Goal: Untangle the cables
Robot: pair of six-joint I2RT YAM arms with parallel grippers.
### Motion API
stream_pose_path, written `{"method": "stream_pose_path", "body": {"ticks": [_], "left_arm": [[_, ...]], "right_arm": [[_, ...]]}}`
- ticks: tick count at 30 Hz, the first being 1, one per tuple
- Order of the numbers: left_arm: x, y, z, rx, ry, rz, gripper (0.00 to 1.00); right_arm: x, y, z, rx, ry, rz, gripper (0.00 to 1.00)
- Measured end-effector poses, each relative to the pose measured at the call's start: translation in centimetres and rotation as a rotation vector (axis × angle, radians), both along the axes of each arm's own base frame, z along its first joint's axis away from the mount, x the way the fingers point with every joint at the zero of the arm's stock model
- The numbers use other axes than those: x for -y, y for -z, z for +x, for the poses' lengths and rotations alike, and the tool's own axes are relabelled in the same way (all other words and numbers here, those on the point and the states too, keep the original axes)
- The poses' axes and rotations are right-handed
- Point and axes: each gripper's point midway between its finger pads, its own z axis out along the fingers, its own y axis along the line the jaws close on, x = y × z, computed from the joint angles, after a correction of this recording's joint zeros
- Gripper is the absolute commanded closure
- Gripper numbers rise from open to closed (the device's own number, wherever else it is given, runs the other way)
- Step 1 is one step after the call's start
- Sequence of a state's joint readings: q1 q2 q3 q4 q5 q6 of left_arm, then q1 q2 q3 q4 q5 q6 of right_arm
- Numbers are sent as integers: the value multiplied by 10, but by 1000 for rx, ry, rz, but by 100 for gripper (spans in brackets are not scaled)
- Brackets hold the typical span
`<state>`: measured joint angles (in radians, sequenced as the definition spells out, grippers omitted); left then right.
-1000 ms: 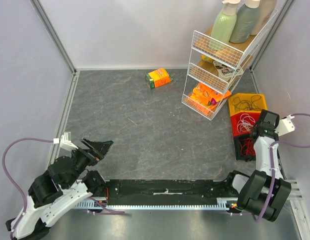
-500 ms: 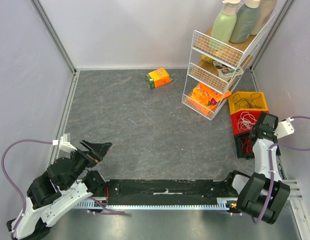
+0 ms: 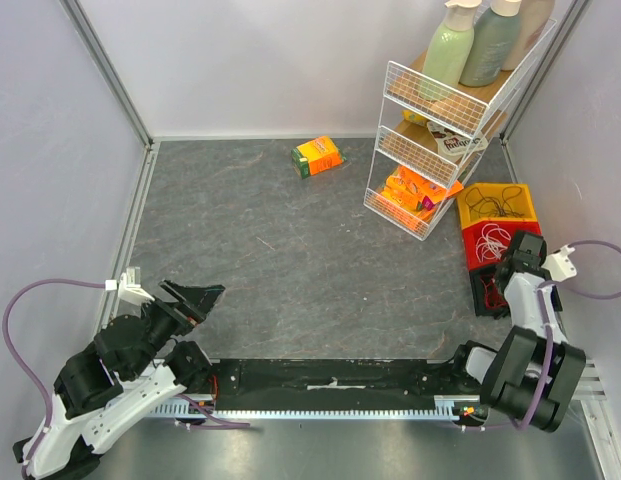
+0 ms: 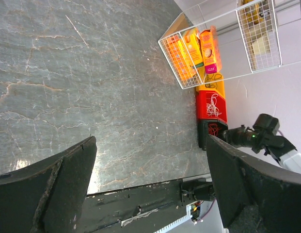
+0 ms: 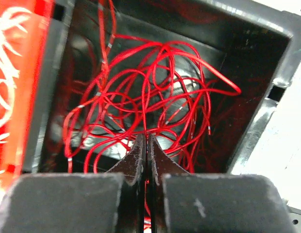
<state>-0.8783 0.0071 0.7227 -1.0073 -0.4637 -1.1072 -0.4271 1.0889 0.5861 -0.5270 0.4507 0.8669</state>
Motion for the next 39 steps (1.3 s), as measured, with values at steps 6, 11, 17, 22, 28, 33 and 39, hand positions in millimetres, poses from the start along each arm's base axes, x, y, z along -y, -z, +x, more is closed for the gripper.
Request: {"method": "stream_pose_path", "body": {"ticks": [6, 11, 17, 22, 28, 33, 39], "left_arm": [[0, -5, 0, 10, 0, -12, 1], [3, -11, 2, 24, 3, -29, 1], [10, -16, 8, 21, 6, -14, 1], [11, -20, 9, 31, 8, -16, 1], [16, -22, 12, 30, 10, -9, 1], [27, -12, 20, -15, 23, 55, 1], [32, -8, 25, -32, 30, 103, 1]], "right_arm": [[-6, 13, -2, -52, -29, 17, 51], [-8, -38, 24, 2, -117, -54, 27], [-59, -98, 58, 118, -327, -138, 2], [-150, -116, 69, 121, -670, -164, 2], [-299, -103, 36, 86, -1274, -206, 2], [-358, -91, 5, 100, -1573, -238, 2], [-352, -122, 3, 287, -1635, -260, 2]]}}
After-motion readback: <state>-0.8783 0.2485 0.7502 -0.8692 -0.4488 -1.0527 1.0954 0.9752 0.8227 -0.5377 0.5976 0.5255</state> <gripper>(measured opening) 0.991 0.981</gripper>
